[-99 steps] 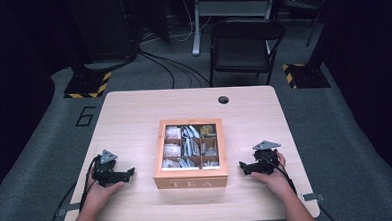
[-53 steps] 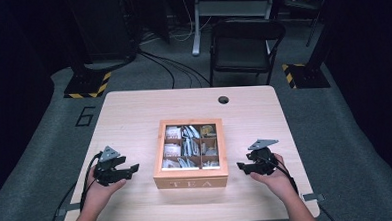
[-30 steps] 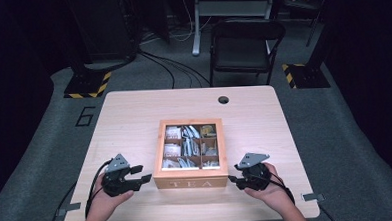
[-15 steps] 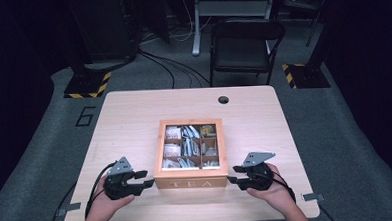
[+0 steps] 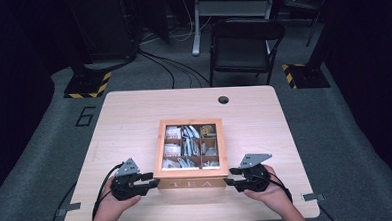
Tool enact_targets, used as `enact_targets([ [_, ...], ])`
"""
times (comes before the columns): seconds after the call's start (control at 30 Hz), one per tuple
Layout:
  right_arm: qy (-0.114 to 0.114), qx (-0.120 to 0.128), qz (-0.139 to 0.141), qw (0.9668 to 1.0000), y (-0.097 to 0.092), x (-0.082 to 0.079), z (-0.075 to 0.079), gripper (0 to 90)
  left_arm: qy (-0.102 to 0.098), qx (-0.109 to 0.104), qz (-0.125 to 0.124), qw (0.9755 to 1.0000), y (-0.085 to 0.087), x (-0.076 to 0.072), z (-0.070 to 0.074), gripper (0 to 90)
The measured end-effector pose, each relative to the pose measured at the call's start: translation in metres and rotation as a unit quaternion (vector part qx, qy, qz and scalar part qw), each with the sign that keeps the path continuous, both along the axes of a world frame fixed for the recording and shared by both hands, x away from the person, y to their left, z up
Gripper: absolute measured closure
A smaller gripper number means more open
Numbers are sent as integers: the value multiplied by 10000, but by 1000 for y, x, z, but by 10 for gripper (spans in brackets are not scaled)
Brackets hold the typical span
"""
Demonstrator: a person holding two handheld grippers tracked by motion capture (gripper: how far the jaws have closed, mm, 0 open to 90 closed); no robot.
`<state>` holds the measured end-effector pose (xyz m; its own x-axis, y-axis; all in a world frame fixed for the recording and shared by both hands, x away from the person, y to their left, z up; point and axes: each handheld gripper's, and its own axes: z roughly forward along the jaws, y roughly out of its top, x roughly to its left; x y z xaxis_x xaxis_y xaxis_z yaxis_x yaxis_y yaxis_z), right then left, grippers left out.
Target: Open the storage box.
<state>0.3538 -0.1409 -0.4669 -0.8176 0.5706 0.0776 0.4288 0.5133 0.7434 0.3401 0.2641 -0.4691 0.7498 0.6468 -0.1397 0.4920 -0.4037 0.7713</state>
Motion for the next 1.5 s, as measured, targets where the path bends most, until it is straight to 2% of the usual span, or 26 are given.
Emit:
enact_targets([
  [0.13, -25, 26, 54, 10000, 4, 0, -1, 555, -10, 10, 62, 10000, -1, 0, 1, 619],
  [0.2, -58, -48, 18, 10000, 6, 0, -3, 550, 29, 0, 47, 10000, -1, 0, 1, 619],
  [0.4, -67, -62, -63, 9999, 9, -1, -4, 539, -47, 65, 123, 9999, -3, -2, 1, 619],
  [0.63, -62, -125, -52, 9999, 9, -1, -2, 533, -71, 115, 98, 9999, -5, -2, 3, 619],
  [0.73, -48, -33, -100, 9999, 8, -2, 0, 540, -78, 122, 107, 9998, -5, -3, 3, 620],
  [0.77, -41, 58, -157, 9999, 7, -2, 1, 576, -69, 66, 128, 9999, -5, -3, 4, 619],
  [0.8, -5, 226, -154, 9996, 7, -1, 3, 575, -77, 70, 92, 9999, -4, -2, 4, 622],
  [1.0, -217, 28, -159, 9996, 11, -4, 5, 570, -81, 83, 113, 9999, -6, -3, 5, 622],
  [1.13, -158, 63, -207, 9996, 12, -4, 6, 570, -97, 101, 94, 9999, -6, -2, 7, 623],
  [1.37, -29, 102, -245, 9996, 13, -2, 11, 569, 98, -50, 113, 9999, -6, 0, 11, 620],
  [1.4, -9, 96, -234, 9997, 12, -2, 11, 569, 45, -44, 131, 9999, -7, 0, 11, 620],
  [1.5, 22, 116, -227, 9997, 12, -1, 15, 568, 48, -1, 126, 9999, -7, 1, 14, 618],
])
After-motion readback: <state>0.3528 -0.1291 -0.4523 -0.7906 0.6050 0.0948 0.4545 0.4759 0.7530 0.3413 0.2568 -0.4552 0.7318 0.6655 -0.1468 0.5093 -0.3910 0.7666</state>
